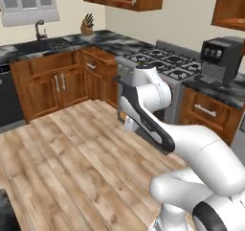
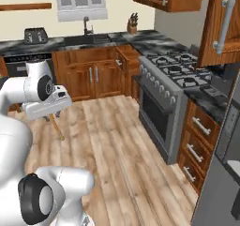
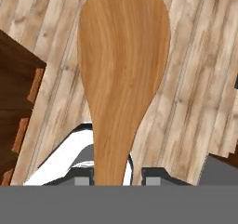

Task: Organize the utensils by type. Pick up the wooden spoons from the counter and place them in the open cabinet. Then pick up the metallic utensils from the counter and place them in the open drawer.

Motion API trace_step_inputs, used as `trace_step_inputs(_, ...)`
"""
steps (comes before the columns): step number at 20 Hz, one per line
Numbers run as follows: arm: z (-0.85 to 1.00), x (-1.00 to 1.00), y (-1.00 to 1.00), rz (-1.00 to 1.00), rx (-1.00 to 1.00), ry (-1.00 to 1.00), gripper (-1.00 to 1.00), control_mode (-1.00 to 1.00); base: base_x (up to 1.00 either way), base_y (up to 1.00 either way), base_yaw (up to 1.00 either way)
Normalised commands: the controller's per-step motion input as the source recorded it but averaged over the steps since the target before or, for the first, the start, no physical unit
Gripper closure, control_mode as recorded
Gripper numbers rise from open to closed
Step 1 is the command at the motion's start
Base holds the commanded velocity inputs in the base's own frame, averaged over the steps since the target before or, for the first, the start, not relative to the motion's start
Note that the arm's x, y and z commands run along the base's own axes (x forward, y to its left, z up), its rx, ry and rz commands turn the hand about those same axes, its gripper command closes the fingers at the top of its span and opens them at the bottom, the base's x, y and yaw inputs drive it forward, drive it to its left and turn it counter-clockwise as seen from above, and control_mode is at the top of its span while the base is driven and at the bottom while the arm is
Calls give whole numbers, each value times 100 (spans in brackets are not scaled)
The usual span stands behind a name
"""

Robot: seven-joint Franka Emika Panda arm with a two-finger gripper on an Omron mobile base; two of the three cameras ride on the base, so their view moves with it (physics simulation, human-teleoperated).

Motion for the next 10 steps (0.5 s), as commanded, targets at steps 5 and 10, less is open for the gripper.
trace_step_inputs(5, 0, 0, 0, 0, 0, 0, 100, 100, 20, 23, -100)
trace_step_inputs(10, 0, 0, 0, 0, 0, 0, 100, 100, 38, 36, -96)
